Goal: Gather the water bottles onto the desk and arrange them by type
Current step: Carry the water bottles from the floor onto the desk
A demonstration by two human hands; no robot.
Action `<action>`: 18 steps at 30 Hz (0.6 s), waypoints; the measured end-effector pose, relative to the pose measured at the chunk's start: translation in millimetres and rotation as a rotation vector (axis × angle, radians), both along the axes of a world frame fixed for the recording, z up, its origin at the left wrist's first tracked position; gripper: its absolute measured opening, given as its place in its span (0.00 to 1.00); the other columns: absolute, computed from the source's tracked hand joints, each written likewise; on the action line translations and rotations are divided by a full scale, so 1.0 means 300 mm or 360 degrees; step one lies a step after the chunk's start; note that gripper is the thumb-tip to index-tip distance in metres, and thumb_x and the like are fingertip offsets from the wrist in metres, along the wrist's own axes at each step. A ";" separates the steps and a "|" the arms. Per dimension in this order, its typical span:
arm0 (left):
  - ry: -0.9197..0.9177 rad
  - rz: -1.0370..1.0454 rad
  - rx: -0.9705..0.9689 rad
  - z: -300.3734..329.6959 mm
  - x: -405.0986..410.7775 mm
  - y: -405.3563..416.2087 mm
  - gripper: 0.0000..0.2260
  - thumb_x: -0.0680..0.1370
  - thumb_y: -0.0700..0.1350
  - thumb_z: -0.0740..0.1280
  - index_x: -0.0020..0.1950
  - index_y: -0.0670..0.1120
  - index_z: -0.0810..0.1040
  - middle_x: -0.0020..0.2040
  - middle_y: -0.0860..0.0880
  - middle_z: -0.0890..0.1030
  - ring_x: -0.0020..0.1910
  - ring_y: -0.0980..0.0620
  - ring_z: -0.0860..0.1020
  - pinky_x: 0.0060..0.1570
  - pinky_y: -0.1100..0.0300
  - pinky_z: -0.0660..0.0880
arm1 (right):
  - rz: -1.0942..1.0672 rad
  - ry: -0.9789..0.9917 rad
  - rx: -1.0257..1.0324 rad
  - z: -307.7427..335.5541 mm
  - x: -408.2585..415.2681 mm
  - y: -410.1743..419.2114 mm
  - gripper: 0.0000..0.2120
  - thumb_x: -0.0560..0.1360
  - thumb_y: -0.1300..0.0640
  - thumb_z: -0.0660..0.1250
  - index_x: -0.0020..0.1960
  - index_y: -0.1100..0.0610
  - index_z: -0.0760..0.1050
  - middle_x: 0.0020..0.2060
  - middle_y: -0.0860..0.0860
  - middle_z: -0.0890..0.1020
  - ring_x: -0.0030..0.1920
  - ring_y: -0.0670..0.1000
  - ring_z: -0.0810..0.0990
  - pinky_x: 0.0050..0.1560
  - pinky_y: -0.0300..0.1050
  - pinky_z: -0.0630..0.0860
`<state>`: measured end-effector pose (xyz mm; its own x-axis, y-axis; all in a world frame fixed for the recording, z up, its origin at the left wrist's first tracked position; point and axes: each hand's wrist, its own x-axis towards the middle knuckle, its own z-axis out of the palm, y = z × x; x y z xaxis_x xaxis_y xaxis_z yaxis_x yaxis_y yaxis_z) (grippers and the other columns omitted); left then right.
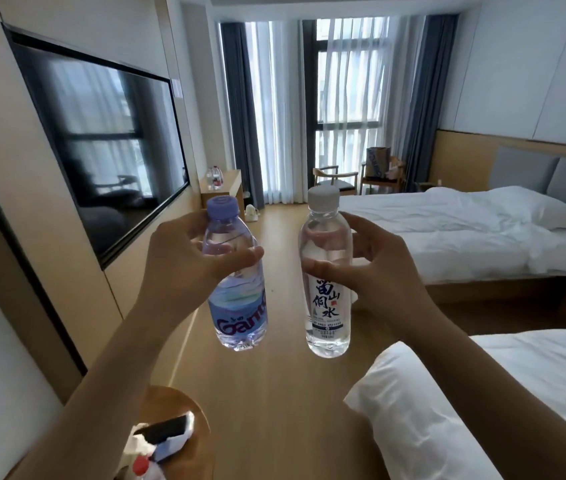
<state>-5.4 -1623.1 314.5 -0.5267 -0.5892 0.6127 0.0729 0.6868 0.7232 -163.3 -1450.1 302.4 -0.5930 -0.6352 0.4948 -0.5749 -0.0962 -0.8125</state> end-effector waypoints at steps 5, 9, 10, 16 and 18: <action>0.0043 0.0017 0.0071 0.007 -0.276 -0.260 0.13 0.64 0.48 0.81 0.44 0.57 0.83 0.41 0.62 0.85 0.39 0.63 0.83 0.37 0.74 0.75 | 0.0014 -0.0020 0.0026 0.023 -0.280 -0.254 0.35 0.58 0.39 0.76 0.65 0.43 0.75 0.54 0.44 0.84 0.52 0.42 0.83 0.41 0.27 0.75; 0.0108 0.0003 0.0151 -0.021 -0.508 -0.496 0.11 0.65 0.43 0.81 0.41 0.57 0.85 0.39 0.59 0.85 0.37 0.60 0.83 0.35 0.73 0.75 | 0.0048 -0.0049 0.0050 0.015 -0.510 -0.498 0.32 0.62 0.46 0.80 0.64 0.46 0.77 0.53 0.46 0.85 0.50 0.43 0.84 0.47 0.37 0.81; 0.0120 0.0002 0.0158 -0.026 -0.566 -0.559 0.13 0.64 0.43 0.82 0.41 0.58 0.85 0.39 0.58 0.85 0.37 0.60 0.83 0.35 0.72 0.75 | 0.0049 -0.0050 0.0051 0.009 -0.568 -0.565 0.32 0.63 0.48 0.81 0.65 0.47 0.77 0.54 0.46 0.85 0.51 0.44 0.84 0.49 0.40 0.81; 0.0062 0.0006 0.0189 -0.042 -0.915 -1.002 0.14 0.64 0.47 0.82 0.46 0.55 0.85 0.42 0.57 0.86 0.41 0.56 0.85 0.46 0.55 0.81 | 0.0026 -0.0028 0.0076 -0.019 -0.917 -1.015 0.35 0.62 0.47 0.81 0.67 0.46 0.76 0.56 0.45 0.84 0.53 0.43 0.83 0.50 0.40 0.80; 0.0016 0.0010 0.0172 -0.025 -1.028 -1.147 0.16 0.64 0.48 0.82 0.49 0.54 0.84 0.44 0.57 0.86 0.42 0.57 0.85 0.50 0.52 0.81 | 0.0049 -0.0042 0.0086 -0.005 -1.026 -1.173 0.32 0.61 0.47 0.81 0.64 0.42 0.76 0.55 0.44 0.84 0.52 0.41 0.83 0.49 0.39 0.79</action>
<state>-313.7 -1967.3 307.1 -0.5171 -0.6555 0.5505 0.0766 0.6051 0.7925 -471.0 -1802.0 300.8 -0.5854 -0.6787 0.4436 -0.5505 -0.0690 -0.8320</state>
